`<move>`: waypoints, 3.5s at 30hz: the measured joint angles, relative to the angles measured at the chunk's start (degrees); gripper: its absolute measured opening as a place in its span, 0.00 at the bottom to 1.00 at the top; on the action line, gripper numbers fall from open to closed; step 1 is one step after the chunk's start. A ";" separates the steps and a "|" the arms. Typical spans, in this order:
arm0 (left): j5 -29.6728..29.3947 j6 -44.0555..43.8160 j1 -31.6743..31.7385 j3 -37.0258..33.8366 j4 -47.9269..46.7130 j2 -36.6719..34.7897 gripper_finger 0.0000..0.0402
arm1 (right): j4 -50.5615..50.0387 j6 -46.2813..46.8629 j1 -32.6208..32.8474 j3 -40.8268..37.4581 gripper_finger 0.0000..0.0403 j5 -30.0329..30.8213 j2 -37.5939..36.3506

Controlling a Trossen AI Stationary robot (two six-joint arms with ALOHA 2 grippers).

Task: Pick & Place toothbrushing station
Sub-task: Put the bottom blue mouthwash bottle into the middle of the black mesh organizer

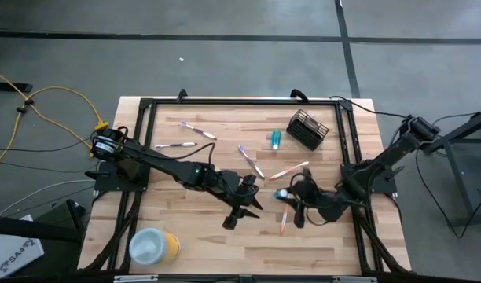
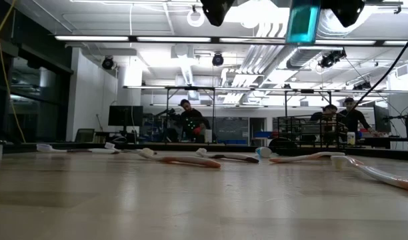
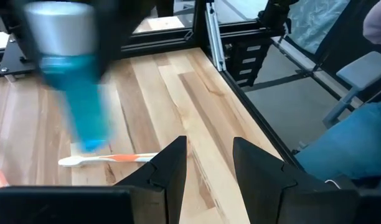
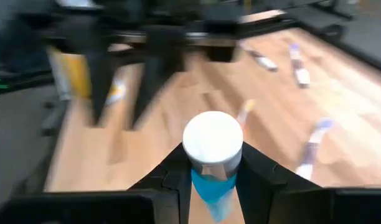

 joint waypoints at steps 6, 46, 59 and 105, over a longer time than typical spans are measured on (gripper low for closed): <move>0.22 -0.04 -0.31 0.00 0.47 0.00 0.32 | -8.26 1.26 -5.49 0.00 0.21 2.14 -5.00; 0.26 -0.22 -1.20 0.00 0.07 0.00 0.32 | -18.87 1.57 -52.32 -6.25 0.21 0.29 -13.69; 0.33 -0.10 -1.98 0.00 -0.61 0.00 0.32 | -8.46 4.22 -52.45 -16.11 0.21 3.01 -13.64; 0.24 -0.30 -2.37 0.00 -0.44 -0.02 0.32 | 6.74 5.48 -54.68 -21.51 0.21 -2.16 -8.03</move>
